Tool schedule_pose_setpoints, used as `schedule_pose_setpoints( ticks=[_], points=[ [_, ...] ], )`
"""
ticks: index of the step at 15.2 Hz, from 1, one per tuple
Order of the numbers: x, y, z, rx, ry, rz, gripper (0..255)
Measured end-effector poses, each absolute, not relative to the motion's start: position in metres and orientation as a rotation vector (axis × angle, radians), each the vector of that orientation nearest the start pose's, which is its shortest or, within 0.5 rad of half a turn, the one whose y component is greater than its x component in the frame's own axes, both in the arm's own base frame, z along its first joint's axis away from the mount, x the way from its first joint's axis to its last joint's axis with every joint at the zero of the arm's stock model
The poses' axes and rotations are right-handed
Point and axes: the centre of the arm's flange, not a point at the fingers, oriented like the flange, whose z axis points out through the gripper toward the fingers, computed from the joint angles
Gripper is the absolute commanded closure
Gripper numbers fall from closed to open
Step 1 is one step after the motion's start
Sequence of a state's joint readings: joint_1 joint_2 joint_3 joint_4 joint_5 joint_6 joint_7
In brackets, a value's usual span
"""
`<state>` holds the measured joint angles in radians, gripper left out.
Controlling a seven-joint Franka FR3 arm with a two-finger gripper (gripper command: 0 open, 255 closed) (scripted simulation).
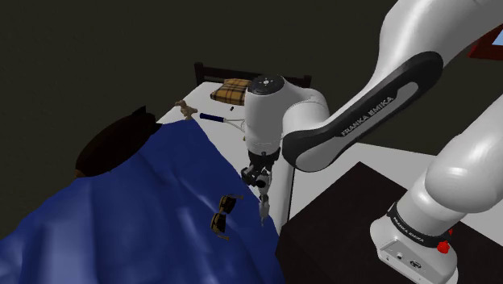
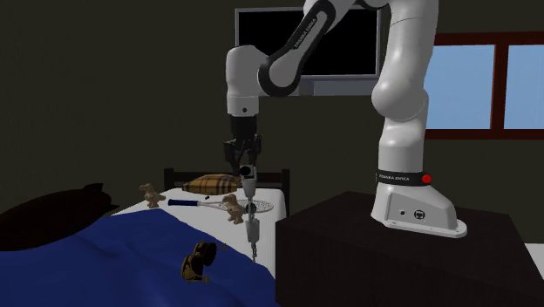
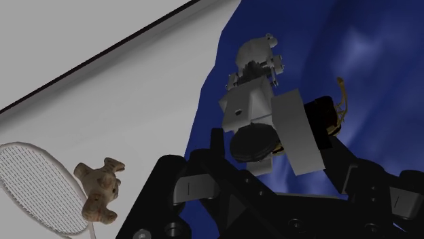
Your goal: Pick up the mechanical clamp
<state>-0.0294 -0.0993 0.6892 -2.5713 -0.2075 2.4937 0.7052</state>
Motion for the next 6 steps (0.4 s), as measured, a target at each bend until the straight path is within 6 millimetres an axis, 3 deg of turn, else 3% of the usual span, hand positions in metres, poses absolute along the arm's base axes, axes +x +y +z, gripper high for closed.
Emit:
schedule_pose_setpoints(
  ticks=[6],
  points=[
    [0.351,0.269,0.320,-3.280,-0.194,-0.187,255]
  ],
)
